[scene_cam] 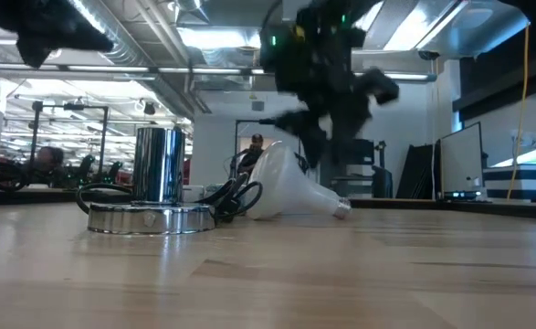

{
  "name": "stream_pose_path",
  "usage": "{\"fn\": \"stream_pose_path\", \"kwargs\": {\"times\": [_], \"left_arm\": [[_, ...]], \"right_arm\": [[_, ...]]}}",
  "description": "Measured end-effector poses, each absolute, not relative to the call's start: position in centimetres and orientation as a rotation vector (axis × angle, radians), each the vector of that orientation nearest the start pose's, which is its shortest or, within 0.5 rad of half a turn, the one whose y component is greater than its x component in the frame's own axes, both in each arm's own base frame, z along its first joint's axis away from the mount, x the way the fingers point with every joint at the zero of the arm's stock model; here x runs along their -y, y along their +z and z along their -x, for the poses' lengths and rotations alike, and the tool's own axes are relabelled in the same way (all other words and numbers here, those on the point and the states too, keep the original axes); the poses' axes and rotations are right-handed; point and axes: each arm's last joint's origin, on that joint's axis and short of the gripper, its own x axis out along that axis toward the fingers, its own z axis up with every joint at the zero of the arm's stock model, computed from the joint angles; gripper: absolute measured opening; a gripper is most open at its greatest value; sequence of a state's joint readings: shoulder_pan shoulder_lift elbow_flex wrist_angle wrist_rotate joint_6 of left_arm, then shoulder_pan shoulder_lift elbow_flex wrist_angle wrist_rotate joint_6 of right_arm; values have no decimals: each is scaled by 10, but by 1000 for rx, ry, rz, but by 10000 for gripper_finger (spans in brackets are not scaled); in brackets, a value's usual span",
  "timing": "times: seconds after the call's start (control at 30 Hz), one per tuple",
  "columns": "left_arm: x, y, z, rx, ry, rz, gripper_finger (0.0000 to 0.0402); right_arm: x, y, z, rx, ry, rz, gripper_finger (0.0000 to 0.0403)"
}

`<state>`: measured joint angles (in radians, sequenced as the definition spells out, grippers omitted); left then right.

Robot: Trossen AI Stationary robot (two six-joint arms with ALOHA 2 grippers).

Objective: Screw lightbulb
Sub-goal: Return to Home Position

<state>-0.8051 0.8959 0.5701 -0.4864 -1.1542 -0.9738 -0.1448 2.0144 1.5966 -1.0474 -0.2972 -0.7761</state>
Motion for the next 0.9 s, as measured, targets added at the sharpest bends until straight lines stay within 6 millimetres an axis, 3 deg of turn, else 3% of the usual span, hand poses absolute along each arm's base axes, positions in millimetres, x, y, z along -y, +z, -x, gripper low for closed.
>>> {"fn": "stream_pose_path", "kwargs": {"times": [0.13,0.27,0.6,0.77,0.9], "left_arm": [[85,248,-118,-194,470,268,0],[71,263,-105,-154,440,266,0],[47,279,-82,-110,398,173,0],[46,280,-81,-113,393,140,0],[46,279,-81,-126,389,85,0]], "right_arm": [[49,247,-389,-1177,583,413,182],[50,301,-372,-1095,451,490,182],[37,422,-270,-781,189,552,182],[30,443,-209,-653,66,524,182],[24,427,-167,-529,-19,460,182]]}}
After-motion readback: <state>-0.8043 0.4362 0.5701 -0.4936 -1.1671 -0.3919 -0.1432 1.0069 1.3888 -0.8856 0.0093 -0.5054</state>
